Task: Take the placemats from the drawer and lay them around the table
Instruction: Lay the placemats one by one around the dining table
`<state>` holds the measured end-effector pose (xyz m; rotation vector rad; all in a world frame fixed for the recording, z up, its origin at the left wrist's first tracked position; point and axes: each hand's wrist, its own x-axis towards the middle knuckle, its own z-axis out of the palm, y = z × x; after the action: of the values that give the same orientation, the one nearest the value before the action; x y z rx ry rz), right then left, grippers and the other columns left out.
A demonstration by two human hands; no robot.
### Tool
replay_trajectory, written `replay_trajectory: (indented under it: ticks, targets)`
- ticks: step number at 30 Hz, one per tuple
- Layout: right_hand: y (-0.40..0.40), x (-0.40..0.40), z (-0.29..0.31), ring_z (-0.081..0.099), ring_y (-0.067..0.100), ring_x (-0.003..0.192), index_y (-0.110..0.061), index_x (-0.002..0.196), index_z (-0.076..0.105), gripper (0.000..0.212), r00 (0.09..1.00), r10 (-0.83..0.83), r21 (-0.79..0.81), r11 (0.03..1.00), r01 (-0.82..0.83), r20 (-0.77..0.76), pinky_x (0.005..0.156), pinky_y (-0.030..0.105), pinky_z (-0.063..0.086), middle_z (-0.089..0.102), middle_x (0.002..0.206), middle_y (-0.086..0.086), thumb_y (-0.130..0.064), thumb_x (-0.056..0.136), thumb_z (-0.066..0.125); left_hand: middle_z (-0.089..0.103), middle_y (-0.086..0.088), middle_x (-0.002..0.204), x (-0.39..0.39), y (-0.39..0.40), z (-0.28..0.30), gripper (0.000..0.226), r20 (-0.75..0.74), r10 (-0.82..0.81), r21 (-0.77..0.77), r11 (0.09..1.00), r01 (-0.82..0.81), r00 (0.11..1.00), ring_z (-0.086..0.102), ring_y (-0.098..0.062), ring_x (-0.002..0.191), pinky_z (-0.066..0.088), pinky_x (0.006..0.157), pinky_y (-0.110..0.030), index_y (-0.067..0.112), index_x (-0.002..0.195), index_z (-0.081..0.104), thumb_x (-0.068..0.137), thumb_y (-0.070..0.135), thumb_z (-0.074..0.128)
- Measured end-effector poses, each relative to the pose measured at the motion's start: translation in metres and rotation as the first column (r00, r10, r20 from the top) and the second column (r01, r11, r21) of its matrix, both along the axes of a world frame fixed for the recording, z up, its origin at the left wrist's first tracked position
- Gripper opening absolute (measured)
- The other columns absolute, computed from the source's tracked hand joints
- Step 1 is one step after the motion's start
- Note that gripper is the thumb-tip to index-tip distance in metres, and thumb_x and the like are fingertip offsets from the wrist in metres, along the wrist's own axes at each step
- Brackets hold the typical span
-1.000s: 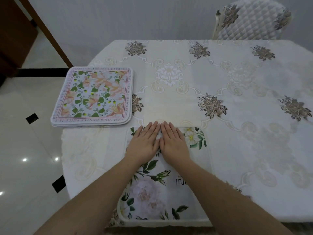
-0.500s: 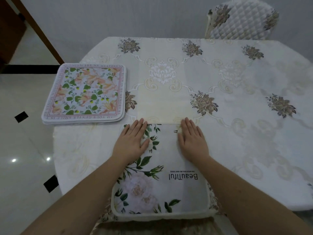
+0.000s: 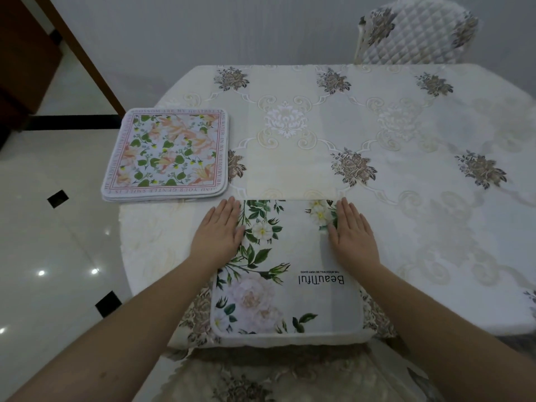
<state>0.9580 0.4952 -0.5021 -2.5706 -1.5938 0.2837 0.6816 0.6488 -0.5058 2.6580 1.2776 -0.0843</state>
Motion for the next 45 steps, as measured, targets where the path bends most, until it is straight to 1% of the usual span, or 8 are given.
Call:
replay_trajectory:
  ticks: [5, 10, 18, 26, 31, 35, 38, 45]
  targets:
    - [0.006, -0.083, -0.003, -0.003, 0.015, 0.151, -0.013, 0.156, 0.006, 0.074, 0.988, 0.057, 0.03, 0.998, -0.053, -0.145, 0.119, 0.029, -0.008, 0.002, 0.164, 0.002, -0.043, 0.09, -0.009, 0.007, -0.004, 0.166, 0.041, -0.051, 0.001, 0.07, 0.086, 0.003, -0.036, 0.999, 0.0, 0.996, 0.004, -0.018, 0.153, -0.005, 0.12, -0.032, 0.013, 0.158, 0.01, 0.096, 0.044, -0.001]
    - [-0.01, -0.113, -0.023, 0.022, 0.02, 0.148, -0.01, 0.153, 0.027, 0.057, 0.997, 0.073, -0.006, 0.997, -0.073, -0.036, 0.119, 0.037, 0.008, 0.025, 0.16, 0.006, -0.032, 0.101, 0.023, 0.002, 0.002, 0.165, 0.033, -0.089, -0.022, 0.062, 0.088, 0.02, -0.035, 0.999, -0.017, 0.996, 0.0, -0.013, 0.152, -0.001, 0.122, -0.035, 0.018, 0.158, 0.006, 0.101, 0.042, 0.008]
    - [-0.037, -0.075, -0.018, -0.009, 0.013, 0.15, -0.025, 0.157, 0.001, 0.059, 0.997, 0.077, -0.033, 0.996, -0.078, -0.02, 0.122, 0.037, -0.002, -0.004, 0.164, -0.004, -0.046, 0.103, 0.014, -0.005, 0.006, 0.164, -0.005, -0.085, -0.021, 0.064, 0.021, -0.061, -0.022, 0.998, 0.061, 0.998, -0.005, -0.011, 0.152, -0.004, 0.122, -0.037, 0.026, 0.158, 0.001, 0.1, 0.05, 0.014]
    - [-0.07, -0.031, -0.012, -0.007, 0.012, 0.15, -0.018, 0.156, -0.002, 0.064, 0.999, 0.004, -0.095, 0.995, -0.008, -0.039, 0.121, 0.032, -0.003, -0.005, 0.164, 0.0, -0.047, 0.099, 0.003, -0.002, 0.006, 0.165, -0.068, -0.07, -0.015, 0.067, -0.04, -0.053, 0.003, 0.999, 0.053, 0.998, 0.002, -0.013, 0.153, -0.004, 0.122, -0.034, 0.022, 0.158, 0.002, 0.099, 0.054, 0.005]
    - [-0.078, -0.059, -0.002, -0.006, 0.014, 0.15, -0.012, 0.156, 0.003, 0.066, 0.995, -0.089, -0.067, 0.994, 0.086, -0.04, 0.12, 0.031, -0.008, -0.004, 0.164, 0.003, -0.04, 0.096, 0.001, 0.003, 0.0, 0.166, -0.05, -0.091, 0.002, 0.066, 0.023, 0.098, -0.04, 0.994, -0.098, 0.995, 0.001, -0.015, 0.153, -0.006, 0.122, -0.034, 0.015, 0.158, 0.008, 0.099, 0.044, 0.009]
    - [-0.071, -0.132, -0.005, 0.001, 0.019, 0.151, -0.008, 0.155, 0.005, 0.066, 0.989, -0.019, -0.011, 1.0, 0.017, -0.149, 0.118, 0.029, -0.01, 0.002, 0.164, 0.006, -0.038, 0.097, -0.001, 0.012, -0.003, 0.165, -0.011, -0.139, 0.003, 0.06, 0.128, 0.069, -0.105, 0.993, -0.056, 0.989, 0.004, -0.015, 0.153, -0.004, 0.121, -0.033, 0.012, 0.157, 0.015, 0.103, 0.039, 0.014]
    - [-0.071, -0.164, -0.012, 0.008, 0.022, 0.15, -0.005, 0.154, 0.013, 0.065, 0.992, 0.026, -0.049, 0.998, -0.032, -0.127, 0.118, 0.032, -0.007, 0.009, 0.163, 0.009, -0.037, 0.098, 0.002, 0.015, -0.004, 0.165, -0.005, -0.166, -0.011, 0.061, 0.069, 0.042, -0.118, 0.992, -0.034, 0.997, 0.007, -0.016, 0.152, 0.001, 0.124, -0.038, 0.012, 0.156, 0.014, 0.103, 0.041, 0.011]
    - [-0.097, -0.125, -0.016, 0.017, 0.018, 0.15, -0.013, 0.155, 0.02, 0.065, 0.955, 0.288, -0.079, 0.953, -0.293, -0.071, 0.12, 0.037, 0.011, 0.017, 0.162, 0.003, -0.045, 0.1, 0.028, 0.013, -0.004, 0.165, -0.023, -0.162, -0.02, 0.064, -0.016, -0.098, -0.059, 0.994, 0.097, 0.995, 0.009, -0.018, 0.152, 0.005, 0.122, -0.041, 0.016, 0.158, 0.014, 0.103, 0.047, 0.019]
